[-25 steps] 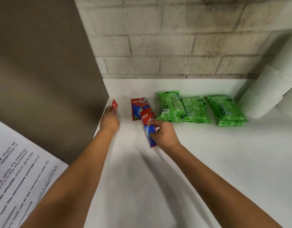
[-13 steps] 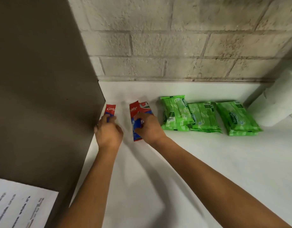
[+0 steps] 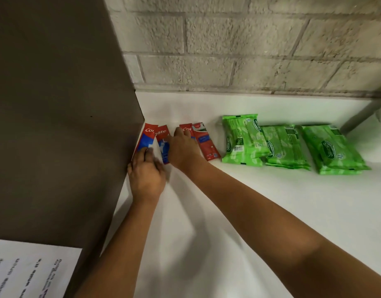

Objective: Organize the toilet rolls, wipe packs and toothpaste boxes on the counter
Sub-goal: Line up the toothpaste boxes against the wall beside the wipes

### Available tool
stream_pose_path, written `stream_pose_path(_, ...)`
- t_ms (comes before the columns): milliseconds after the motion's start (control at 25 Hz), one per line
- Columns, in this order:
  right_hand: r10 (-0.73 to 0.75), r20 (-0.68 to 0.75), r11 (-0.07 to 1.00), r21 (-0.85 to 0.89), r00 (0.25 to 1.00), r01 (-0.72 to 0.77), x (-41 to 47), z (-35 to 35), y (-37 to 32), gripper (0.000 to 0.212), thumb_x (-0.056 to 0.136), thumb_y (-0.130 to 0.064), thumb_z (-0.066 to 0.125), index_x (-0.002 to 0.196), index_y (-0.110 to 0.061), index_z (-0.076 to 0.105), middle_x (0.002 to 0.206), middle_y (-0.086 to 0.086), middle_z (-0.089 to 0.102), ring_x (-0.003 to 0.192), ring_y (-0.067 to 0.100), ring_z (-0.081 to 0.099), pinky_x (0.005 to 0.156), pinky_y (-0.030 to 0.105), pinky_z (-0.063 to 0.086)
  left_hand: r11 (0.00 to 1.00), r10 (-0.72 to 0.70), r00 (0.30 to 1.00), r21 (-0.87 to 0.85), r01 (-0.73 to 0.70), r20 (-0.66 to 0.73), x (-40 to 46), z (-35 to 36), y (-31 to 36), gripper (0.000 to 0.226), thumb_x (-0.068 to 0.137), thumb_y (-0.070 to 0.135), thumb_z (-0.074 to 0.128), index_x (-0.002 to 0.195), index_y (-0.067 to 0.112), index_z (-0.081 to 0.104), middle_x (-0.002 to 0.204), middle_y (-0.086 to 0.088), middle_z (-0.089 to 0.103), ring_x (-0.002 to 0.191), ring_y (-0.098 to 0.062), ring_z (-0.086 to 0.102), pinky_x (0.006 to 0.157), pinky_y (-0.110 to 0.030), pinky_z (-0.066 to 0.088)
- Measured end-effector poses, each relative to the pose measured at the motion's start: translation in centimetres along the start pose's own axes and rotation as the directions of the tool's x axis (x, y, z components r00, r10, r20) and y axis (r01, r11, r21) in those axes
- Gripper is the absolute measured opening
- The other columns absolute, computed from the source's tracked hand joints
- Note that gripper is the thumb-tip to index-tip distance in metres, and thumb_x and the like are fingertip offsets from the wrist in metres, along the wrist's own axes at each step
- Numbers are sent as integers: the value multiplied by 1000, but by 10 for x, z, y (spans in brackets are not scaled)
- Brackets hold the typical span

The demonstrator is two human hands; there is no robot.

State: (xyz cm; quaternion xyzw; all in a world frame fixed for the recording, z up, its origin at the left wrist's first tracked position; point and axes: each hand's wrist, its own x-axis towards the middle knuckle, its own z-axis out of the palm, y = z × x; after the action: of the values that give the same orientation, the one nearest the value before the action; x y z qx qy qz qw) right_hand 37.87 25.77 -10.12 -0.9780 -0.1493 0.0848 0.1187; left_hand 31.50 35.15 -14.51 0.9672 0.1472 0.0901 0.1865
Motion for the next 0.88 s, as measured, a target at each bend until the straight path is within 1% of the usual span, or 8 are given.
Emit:
stream_pose_path(160, 48, -85, 945, 326, 995, -18, -21, -18, 13, 43, 88, -11, 54, 130, -11, 50, 135, 11, 45, 127, 28, 42, 101, 37, 44, 990, 51, 998, -131, -56, -43, -4, -9, 5, 35, 86, 10, 55, 121, 5, 59, 134, -15, 53, 124, -34, 49, 107, -47, 37)
stream_pose_path(240, 56, -91, 894, 448, 994, -9, -39, -33, 25, 41, 85, -9, 55, 126, -10, 55, 134, 9, 49, 121, 25, 50, 100, 30, 45, 983, 50, 999, -177, -53, -19, -10, -20, 15, 36, 85, 10, 58, 121, 6, 59, 134, -15, 53, 122, -33, 51, 105, -44, 41)
stream_pose_path(320, 35, -127, 882, 470, 991, 29, -62, -49, 41, 38, 83, -8, 56, 121, -7, 61, 127, 10, 59, 117, 24, 56, 97, 19, 40, 965, 35, 999, -261, -34, -1, -14, -34, 36, 35, 86, 8, 56, 121, 7, 60, 132, -14, 55, 116, -31, 55, 99, -34, 44)
stream_pose_path(440, 104, -137, 877, 480, 985, -26, -100, -77, 70, 35, 84, -7, 56, 118, 0, 62, 124, 16, 62, 117, 29, 56, 97, 25, 39, 915, 81, 992, -402, -36, 95, -24, -54, 87, 33, 87, 8, 54, 119, 10, 62, 125, -10, 61, 111, -27, 58, 89, -21, 40)
stream_pose_path(560, 170, -151, 881, 466, 974, -81, -133, -96, 102, 32, 86, -7, 54, 117, -3, 62, 121, 16, 64, 115, 30, 57, 89, 23, 38, 902, 221, 966, -405, -150, 133, -44, -66, 140, 35, 85, 7, 53, 119, 10, 62, 127, -9, 62, 115, -24, 58, 85, -6, 33)
stream_pose_path(680, 267, -193, 850, 509, 944, -136, -166, -106, 144, 32, 86, -8, 55, 117, -7, 62, 120, 13, 65, 113, 26, 58, 85, 18, 37, 875, 300, 938, -441, -200, 172, -74, -72, 189, 35, 86, 8, 56, 121, 10, 62, 129, -8, 61, 115, -25, 59, 99, -20, 41)
stream_pose_path(800, 340, -242, 813, 561, 909, -154, -195, -118, 188, 32, 84, -7, 55, 115, -6, 63, 121, 13, 65, 111, 27, 60, 90, 22, 41, 863, 333, 928, -449, -229, 166, -99, -65, 232, 35, 86, 10, 56, 120, 11, 62, 128, -5, 62, 111, -24, 61, 95, -19, 40)
stream_pose_path(880, 387, -259, 775, 611, 885, -161, -218, -127, 222, 31, 84, -8, 55, 115, -7, 64, 119, 13, 65, 101, 25, 62, 85, 21, 44, 851, 349, 924, -465, -243, 156, -120, -57, 264, 34, 86, 10, 57, 119, 11, 62, 126, -5, 63, 109, -24, 61, 93, -18, 39)
